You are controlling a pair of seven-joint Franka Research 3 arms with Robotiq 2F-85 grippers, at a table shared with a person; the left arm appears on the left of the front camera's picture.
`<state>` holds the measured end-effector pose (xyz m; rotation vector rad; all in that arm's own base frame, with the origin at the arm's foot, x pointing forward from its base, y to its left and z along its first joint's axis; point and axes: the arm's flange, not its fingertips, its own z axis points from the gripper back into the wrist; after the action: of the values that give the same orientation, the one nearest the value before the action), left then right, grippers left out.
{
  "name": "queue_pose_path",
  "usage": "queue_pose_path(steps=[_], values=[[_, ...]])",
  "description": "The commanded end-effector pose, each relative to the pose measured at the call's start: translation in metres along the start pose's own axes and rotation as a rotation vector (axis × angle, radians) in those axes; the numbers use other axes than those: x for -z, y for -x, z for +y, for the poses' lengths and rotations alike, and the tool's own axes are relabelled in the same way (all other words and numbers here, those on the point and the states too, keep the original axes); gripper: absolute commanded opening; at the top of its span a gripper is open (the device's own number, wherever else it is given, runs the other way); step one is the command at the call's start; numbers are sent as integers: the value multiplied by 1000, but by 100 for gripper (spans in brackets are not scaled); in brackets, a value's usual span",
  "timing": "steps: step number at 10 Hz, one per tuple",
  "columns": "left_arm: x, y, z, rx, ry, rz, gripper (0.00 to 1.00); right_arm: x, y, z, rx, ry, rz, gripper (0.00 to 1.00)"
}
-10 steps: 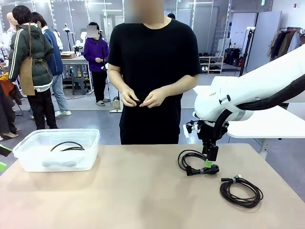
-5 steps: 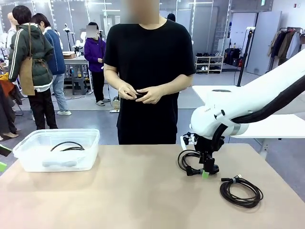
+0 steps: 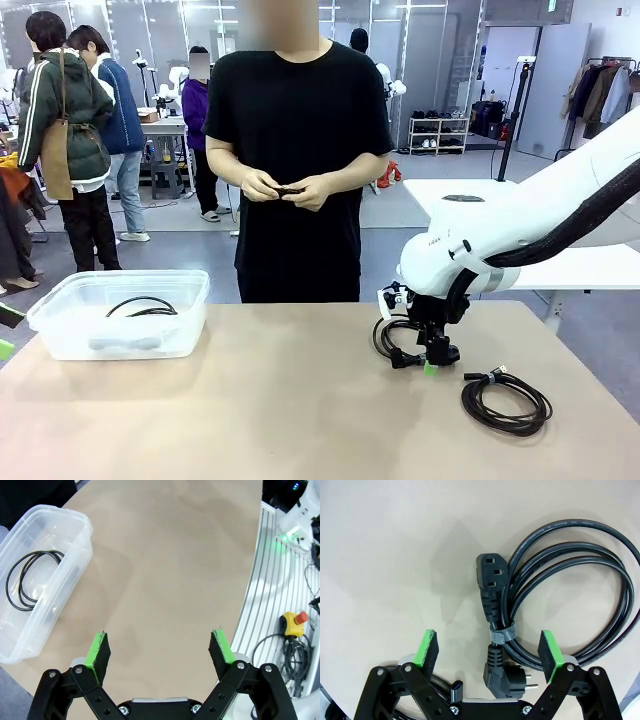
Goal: Organize and store the cables.
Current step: Place the Power Cable into the Organizing box.
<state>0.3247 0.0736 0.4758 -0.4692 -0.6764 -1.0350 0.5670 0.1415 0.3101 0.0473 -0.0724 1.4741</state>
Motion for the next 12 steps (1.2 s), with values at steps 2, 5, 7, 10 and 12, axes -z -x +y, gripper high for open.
queue_pose_path(steps=[2,5,7,10,12], values=[[-1,-4,-2,-16,1,-10,100,12,3,-9,12,4,-7,88],[-1,-4,-2,-16,1,-10,100,13,1,-16,-10,-22,-18,42],[-1,-4,-2,-16,1,-10,100,11,-1,-15,-12,-26,-10,0],[-1,-4,-2,-16,1,-10,100,2,-4,-16,-16,-36,-5,0],[-1,-4,-2,-16,1,-10,100,-11,-10,-18,15,-47,9,0]])
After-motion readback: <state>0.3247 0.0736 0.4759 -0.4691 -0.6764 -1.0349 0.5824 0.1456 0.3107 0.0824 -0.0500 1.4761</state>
